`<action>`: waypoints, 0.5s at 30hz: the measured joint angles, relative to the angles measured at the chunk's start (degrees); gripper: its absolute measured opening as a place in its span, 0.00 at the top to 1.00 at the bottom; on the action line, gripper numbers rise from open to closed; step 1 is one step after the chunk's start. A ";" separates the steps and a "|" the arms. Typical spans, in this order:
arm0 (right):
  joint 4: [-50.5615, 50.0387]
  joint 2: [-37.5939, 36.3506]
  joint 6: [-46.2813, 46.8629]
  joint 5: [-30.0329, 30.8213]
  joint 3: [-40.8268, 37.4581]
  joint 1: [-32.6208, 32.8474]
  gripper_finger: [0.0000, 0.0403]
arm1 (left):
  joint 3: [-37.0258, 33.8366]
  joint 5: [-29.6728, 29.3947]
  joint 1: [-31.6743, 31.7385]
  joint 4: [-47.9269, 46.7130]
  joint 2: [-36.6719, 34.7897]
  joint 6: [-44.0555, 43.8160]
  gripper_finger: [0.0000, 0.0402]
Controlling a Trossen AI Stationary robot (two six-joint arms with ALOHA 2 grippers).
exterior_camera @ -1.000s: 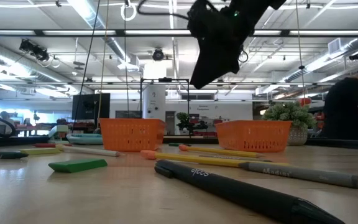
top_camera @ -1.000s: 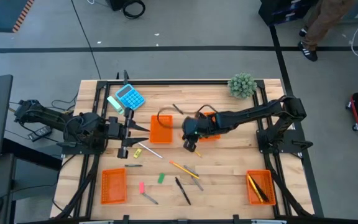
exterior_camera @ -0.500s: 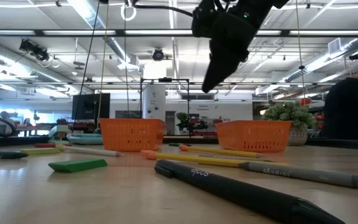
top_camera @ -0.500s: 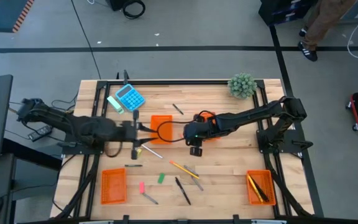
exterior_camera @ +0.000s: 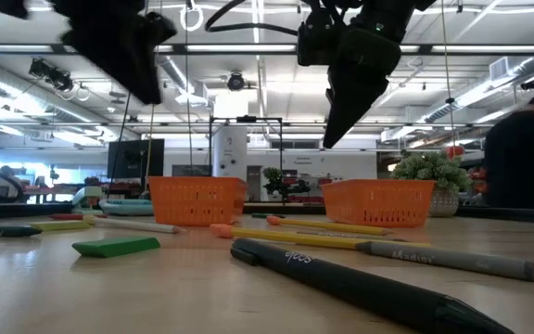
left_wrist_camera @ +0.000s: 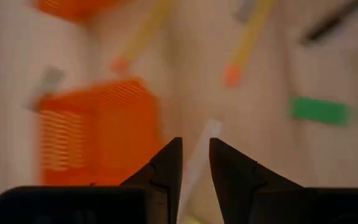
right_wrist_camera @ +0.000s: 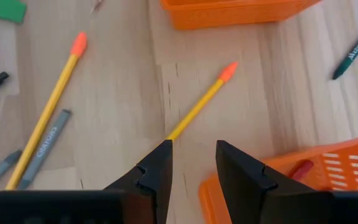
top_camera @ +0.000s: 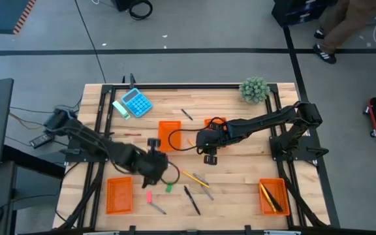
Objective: Sort crayons/erasers/pens/pencils in bins
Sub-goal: Put the green eraser into the top left orange bin
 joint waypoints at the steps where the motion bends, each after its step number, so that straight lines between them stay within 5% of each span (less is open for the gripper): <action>1: -0.05 0.00 0.02 -0.02 0.00 0.26 0.68 | 0.00 2.00 -1.29 -0.22 0.76 -2.12 0.79; 9: -1.01 0.00 0.06 -0.27 0.00 6.84 0.68 | -2.01 1.70 -8.26 -0.94 2.27 -35.86 0.80; 15: -0.54 0.00 -2.96 2.74 0.00 11.84 0.68 | -2.05 5.00 -8.24 -0.29 2.64 -49.10 0.74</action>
